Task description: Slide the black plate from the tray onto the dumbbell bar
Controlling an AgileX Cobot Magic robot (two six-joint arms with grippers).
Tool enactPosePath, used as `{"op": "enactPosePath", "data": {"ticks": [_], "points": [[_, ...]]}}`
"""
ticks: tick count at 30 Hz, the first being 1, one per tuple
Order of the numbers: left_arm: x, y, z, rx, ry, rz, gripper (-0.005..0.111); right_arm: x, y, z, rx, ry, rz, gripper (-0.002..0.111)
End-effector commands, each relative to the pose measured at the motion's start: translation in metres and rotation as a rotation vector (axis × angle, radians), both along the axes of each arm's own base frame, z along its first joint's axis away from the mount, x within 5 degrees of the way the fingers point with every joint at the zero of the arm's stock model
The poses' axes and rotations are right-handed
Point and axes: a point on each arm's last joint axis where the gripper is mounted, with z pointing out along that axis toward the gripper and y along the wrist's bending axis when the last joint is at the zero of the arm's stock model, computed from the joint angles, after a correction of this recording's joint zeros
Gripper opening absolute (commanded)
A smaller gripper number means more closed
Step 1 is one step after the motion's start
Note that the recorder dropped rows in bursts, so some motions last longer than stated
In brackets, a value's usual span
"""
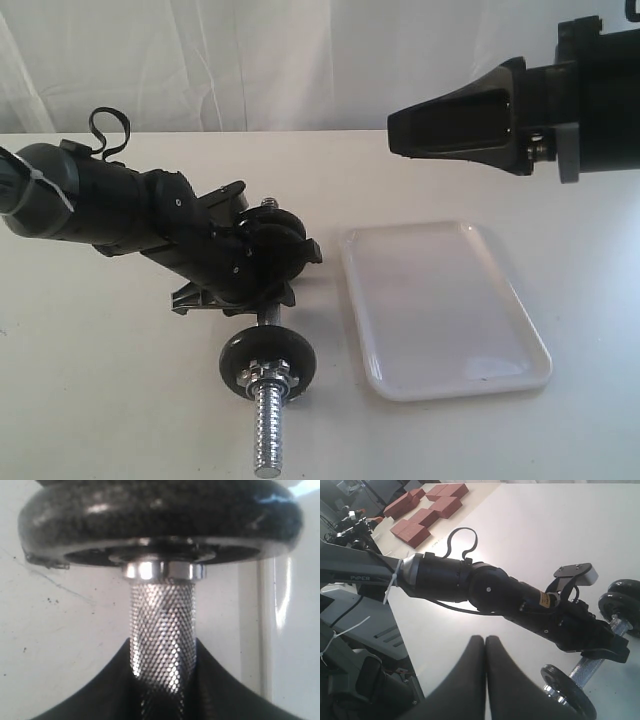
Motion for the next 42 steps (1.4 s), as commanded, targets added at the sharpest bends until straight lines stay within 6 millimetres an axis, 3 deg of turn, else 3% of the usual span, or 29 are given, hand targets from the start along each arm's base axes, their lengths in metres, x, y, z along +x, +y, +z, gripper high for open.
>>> {"op": "enactPosePath", "data": {"ticks": [1,5,8,13,35,38,42], "points": [[0.013,-0.004,0.043,-0.125,-0.159,0.086,0.0,-0.003,0.0,0.0,0.006,-0.004,0.006,0.0],[0.013,-0.006,0.027,-0.096,-0.105,0.072,0.001,-0.003,0.0,0.0,0.006,-0.004,0.006,0.0],[0.012,-0.007,0.018,-0.081,-0.064,0.063,0.022,-0.003,0.0,0.0,0.006,-0.004,0.006,0.0],[0.011,-0.007,0.017,-0.079,-0.058,0.06,0.041,-0.003,0.0,0.0,0.006,-0.004,0.006,0.0],[0.009,-0.006,0.015,-0.036,-0.05,0.005,0.042,-0.003,0.0,0.0,0.006,-0.004,0.006,0.0],[0.007,-0.005,0.014,-0.005,-0.046,-0.03,0.056,-0.003,0.0,0.0,0.006,-0.004,0.006,0.0],[0.005,-0.004,0.012,0.019,-0.041,-0.059,0.065,-0.003,0.0,0.0,0.006,-0.004,0.006,0.0]]}}
